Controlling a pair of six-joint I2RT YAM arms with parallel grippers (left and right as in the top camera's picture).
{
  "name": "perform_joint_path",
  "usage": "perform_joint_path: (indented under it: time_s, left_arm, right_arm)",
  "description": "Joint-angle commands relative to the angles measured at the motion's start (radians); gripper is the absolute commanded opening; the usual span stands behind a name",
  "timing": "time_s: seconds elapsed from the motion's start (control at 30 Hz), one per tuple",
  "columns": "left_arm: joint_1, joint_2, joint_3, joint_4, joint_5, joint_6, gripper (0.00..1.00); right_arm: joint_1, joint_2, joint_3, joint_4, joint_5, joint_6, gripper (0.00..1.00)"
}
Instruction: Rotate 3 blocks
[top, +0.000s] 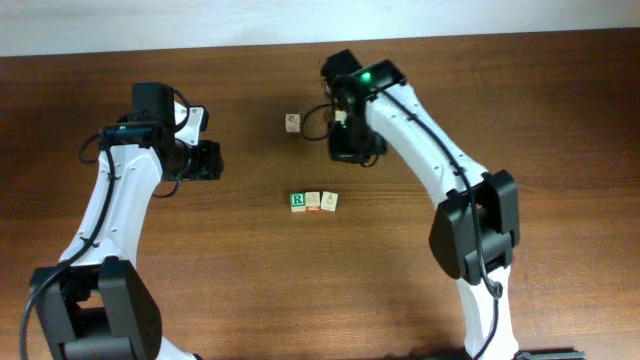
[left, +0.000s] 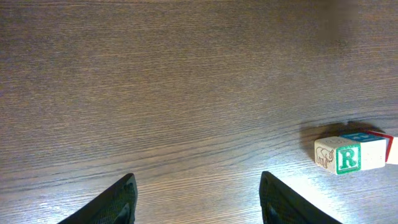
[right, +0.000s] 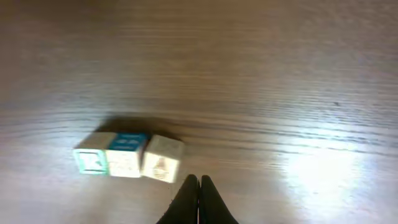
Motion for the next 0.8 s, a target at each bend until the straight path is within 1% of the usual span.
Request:
perform_joint_path:
  time_s: [0.0, 0.13, 0.23, 0.37, 0.5, 0.77]
  left_arm:
    - [0.001, 0.005, 0.014, -0.001, 0.023, -0.006, 0.61]
    - [0.001, 0.005, 0.014, -0.002, 0.023, -0.011, 0.61]
    - [0.001, 0.005, 0.014, -0.002, 0.023, -0.014, 0.61]
    - [0.001, 0.005, 0.014, -0.002, 0.023, -0.014, 0.61]
    - [0.001, 0.005, 0.014, -0.013, 0.023, -0.014, 0.61]
    - [0.001, 0.005, 0.014, -0.012, 0.023, -0.014, 0.61]
  right_arm:
    - [-0.008, -0.015, -0.060, -0.015, -0.019, -0.059, 0.04]
    - [-0.007, -0.015, -0.118, -0.014, -0.037, -0.059, 0.04]
    - [-0.006, -0.015, -0.195, 0.016, -0.048, -0.059, 0.04]
    - [-0.004, -0.015, -0.273, 0.083, -0.121, -0.059, 0.05]
    - [0.029, -0.015, -0.338, 0.151, -0.146, -0.062, 0.04]
    - [0.042, -0.015, -0.346, 0.198, -0.166, -0.057, 0.04]
